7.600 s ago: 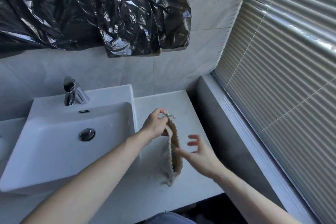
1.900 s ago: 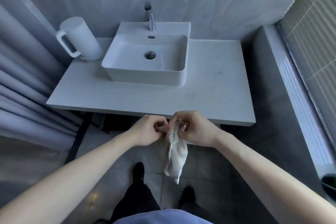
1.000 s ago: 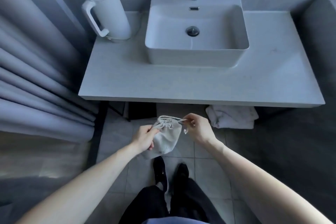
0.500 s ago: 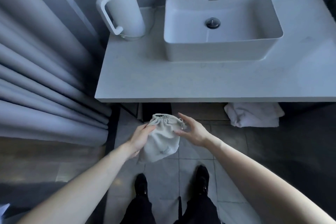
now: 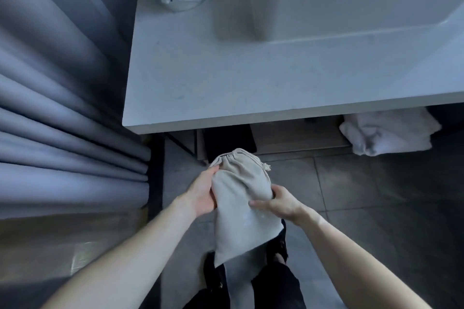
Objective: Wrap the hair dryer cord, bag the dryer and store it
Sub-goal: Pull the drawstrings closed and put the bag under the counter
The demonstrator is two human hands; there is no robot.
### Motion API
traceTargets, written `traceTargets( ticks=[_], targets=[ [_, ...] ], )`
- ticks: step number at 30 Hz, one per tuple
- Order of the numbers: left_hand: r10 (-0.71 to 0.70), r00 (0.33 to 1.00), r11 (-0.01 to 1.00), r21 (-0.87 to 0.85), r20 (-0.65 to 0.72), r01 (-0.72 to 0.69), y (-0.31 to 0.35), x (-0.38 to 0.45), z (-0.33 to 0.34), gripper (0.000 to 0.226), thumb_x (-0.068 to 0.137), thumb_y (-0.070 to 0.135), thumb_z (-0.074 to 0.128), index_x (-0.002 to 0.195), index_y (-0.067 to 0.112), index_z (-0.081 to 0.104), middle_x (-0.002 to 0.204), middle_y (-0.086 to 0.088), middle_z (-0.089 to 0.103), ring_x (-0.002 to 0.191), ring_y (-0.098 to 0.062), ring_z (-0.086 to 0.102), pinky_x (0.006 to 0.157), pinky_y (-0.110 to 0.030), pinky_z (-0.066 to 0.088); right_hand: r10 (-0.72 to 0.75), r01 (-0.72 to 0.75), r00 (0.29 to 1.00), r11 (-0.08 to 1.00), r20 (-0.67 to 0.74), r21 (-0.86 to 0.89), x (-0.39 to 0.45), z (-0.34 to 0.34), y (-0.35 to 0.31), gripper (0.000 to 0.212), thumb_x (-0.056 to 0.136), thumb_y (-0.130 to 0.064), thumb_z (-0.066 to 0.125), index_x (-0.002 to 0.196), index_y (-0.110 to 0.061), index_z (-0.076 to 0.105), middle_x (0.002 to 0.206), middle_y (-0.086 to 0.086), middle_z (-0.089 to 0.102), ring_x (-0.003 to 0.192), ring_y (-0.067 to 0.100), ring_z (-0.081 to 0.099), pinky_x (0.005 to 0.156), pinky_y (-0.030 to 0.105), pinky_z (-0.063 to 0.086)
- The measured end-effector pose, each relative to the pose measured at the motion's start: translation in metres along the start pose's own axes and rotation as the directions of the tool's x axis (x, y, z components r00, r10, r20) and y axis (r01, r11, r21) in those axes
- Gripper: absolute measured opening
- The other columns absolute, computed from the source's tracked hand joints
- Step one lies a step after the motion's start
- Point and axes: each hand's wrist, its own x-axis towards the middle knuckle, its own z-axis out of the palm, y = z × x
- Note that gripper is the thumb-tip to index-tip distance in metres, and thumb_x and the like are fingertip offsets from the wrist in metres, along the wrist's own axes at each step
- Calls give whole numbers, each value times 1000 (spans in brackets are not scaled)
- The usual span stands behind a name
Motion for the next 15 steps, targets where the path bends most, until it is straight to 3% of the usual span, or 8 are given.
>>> traceTargets(
  ticks=[3,5,7,9,13,15],
  targets=[
    [18,999,1000,0,-38,-18,-1,56,-8,36,108,39,54,103,12,77,89,-10,83,75,-23,81,77,-38,58,12,-2,996,994,-91,110,45,7,25,28,92,-32,82,112,-13,78,108,2,85,106,24,80,92,38,65],
    [38,997,999,-5,-63,-39,0,93,-10,37,106,43,58,103,12,78,85,-9,83,70,-22,80,73,-38,57,11,18,988,983,-157,183,75,7,36,24,96,-34,77,111,-15,78,104,0,85,102,21,81,84,32,65],
    [48,997,999,-9,-54,-49,2,131,-9,39,105,47,59,110,13,78,88,-8,84,77,-23,80,72,-37,57,12,49,969,970,-248,237,105,6,44,18,100,-30,73,108,-16,78,100,-1,84,89,13,79,69,20,60],
    [66,996,998,-10,-61,-67,3,169,-9,39,105,47,59,108,12,78,86,-8,84,79,-23,79,72,-37,58,11,88,944,955,-329,284,139,3,52,15,102,-26,70,108,-14,76,102,2,83,88,14,75,74,24,60],
    [99,993,995,26,-65,-98,2,240,-15,48,100,52,63,122,12,78,105,-12,83,102,-29,77,81,-38,61,-4,149,919,929,-393,338,198,0,61,11,104,-25,66,107,-18,74,103,7,78,93,19,70,91,36,59],
    [110,993,992,61,-48,-107,2,267,-21,53,99,58,60,119,13,79,105,-13,82,102,-30,76,86,-38,60,-16,166,911,928,-412,332,225,-1,65,10,105,-21,63,100,-22,72,97,4,75,89,17,67,84,32,56]
  ],
)
